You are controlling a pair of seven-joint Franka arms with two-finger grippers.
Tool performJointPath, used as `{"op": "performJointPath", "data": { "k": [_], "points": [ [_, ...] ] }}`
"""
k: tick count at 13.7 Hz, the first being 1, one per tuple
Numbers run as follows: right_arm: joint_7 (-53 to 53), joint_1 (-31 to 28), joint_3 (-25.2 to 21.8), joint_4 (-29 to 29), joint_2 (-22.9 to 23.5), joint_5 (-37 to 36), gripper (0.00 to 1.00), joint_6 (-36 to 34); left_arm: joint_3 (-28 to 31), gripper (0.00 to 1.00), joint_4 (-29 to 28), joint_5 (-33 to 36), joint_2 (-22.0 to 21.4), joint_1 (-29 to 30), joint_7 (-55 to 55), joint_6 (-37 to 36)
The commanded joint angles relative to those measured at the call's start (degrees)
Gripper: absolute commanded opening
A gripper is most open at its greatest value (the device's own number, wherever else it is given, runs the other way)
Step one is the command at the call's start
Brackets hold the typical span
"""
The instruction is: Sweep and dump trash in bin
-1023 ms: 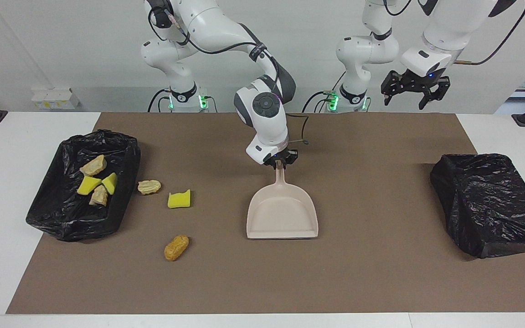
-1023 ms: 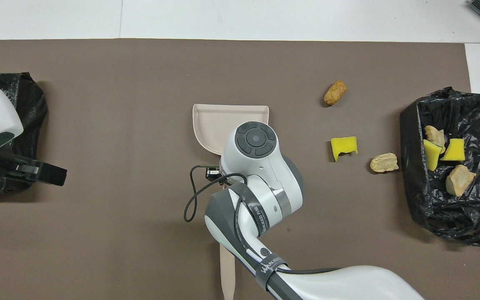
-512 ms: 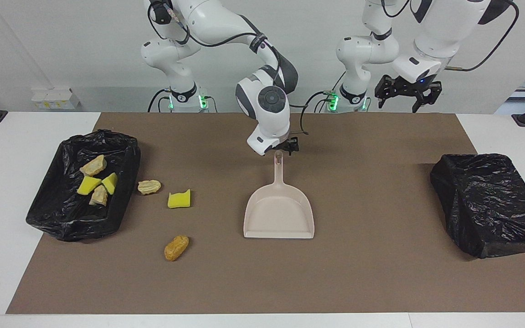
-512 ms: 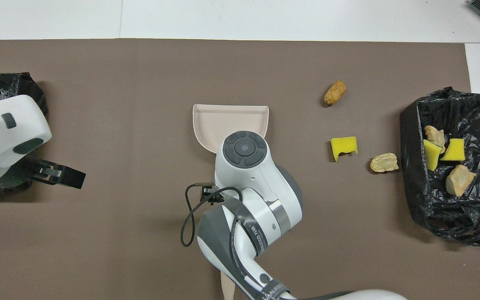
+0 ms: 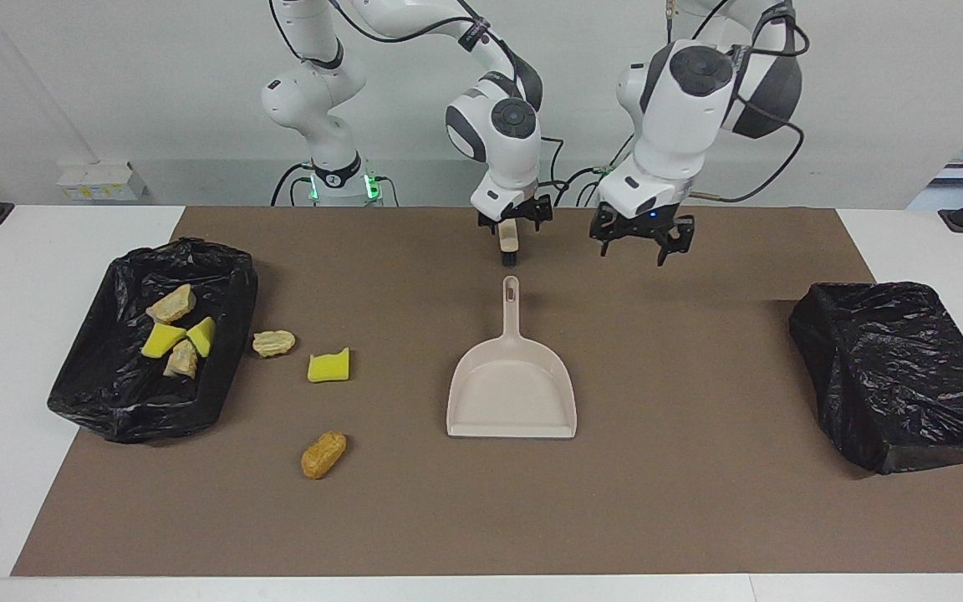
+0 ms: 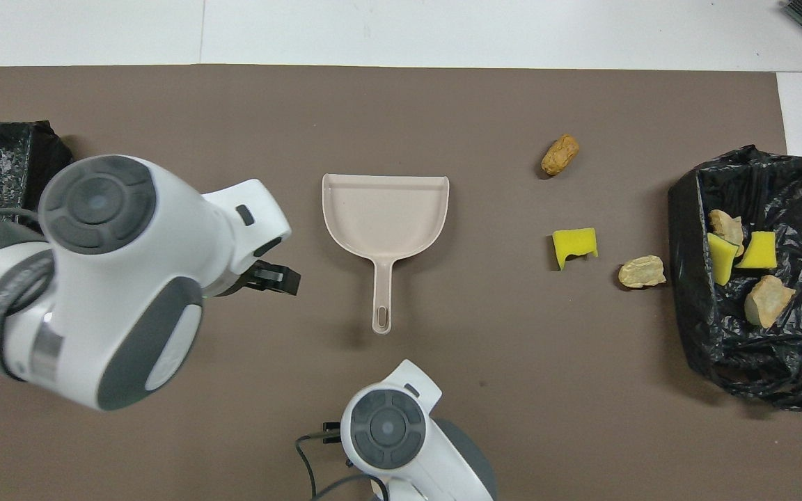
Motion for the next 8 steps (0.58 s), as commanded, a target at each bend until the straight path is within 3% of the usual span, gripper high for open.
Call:
{"op": "performJointPath", "data": {
  "k": [1,4,8],
  "points": [
    [4.71,2.35,-0.13,-8.92,-6.95,1.48,1.0,3.86,0.93,1.0,0.3,0.1,7.32,-5.78,-8.51,8.15],
    [9.64,6.04,-0.04,-15.06,-11.08,1.4,1.0,7.62,0.93,1.0,0.21,0.1,11.91,-9.83,-12.76,12.84],
    [18.43,11.49,0.05,-18.86,-14.52,0.78,1.0,10.45,0.93,1.0,0.3,0.1,13.23,-11.69,-15.39,15.74]
  ]
}}
